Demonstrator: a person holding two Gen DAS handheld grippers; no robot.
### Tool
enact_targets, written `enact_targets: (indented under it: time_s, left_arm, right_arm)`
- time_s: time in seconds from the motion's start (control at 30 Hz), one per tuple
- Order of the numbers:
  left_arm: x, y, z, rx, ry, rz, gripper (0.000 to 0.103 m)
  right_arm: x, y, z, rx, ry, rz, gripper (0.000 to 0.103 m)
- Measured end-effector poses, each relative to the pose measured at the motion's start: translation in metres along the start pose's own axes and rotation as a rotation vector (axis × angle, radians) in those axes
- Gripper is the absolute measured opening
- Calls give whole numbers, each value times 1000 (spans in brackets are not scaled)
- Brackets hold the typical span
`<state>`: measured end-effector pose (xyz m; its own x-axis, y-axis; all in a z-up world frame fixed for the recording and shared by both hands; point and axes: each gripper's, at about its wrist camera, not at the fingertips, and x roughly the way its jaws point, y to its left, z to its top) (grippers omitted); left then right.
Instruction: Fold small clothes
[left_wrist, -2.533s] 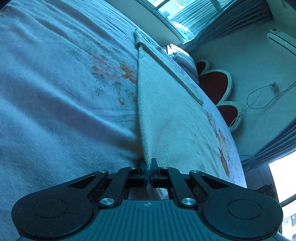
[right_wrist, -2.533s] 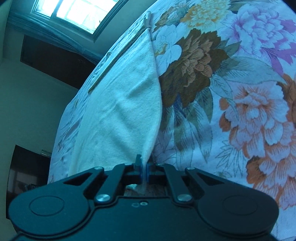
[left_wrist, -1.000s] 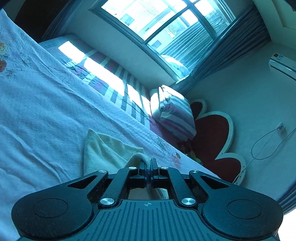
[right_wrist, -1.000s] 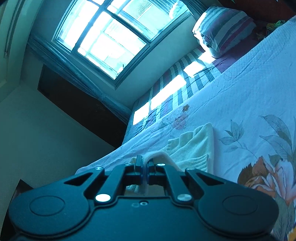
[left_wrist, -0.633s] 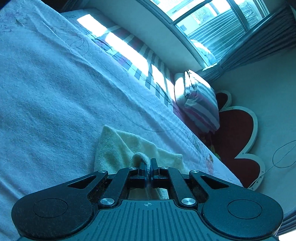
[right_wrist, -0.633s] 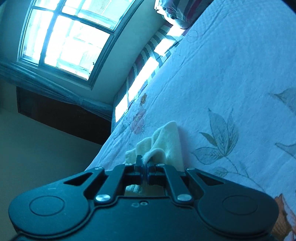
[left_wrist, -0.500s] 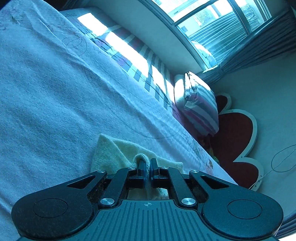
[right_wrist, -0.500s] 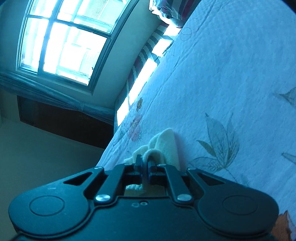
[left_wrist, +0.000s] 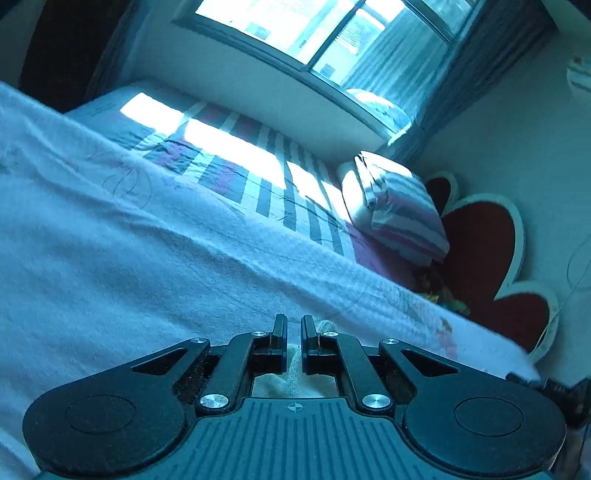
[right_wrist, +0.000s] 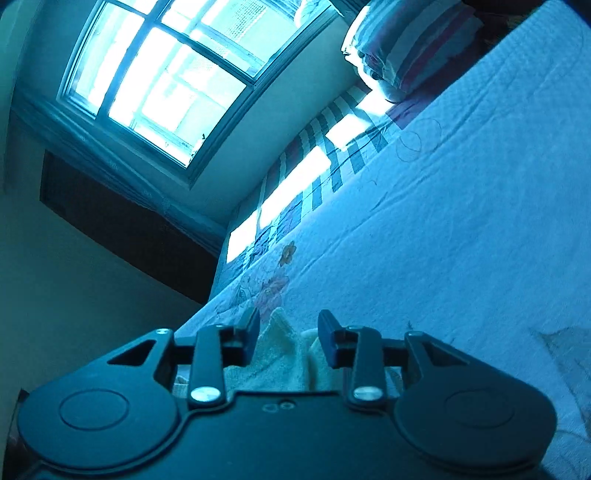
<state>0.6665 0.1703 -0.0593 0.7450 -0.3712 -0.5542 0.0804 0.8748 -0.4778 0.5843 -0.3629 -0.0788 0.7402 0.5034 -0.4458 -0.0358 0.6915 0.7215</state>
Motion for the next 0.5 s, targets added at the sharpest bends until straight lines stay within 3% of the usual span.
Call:
enact_targets:
  time_s: [0.1,0.2,0.37,0.5]
  left_arm:
    - [9,-18,4,204,50,44,4]
    - [20,-26,6,272,87,42,4]
    - [20,-30,8,284,103,3,4]
    - [17,-21,10,193,58,-70,4]
  right_arm:
    - [11,14,1,-107,41,-25,36]
    - [24,29,2,-221,71,-65,36]
    - [43,42,-1,-333,108,-99,26]
    - [49,49,-6,-381,114,-114,7]
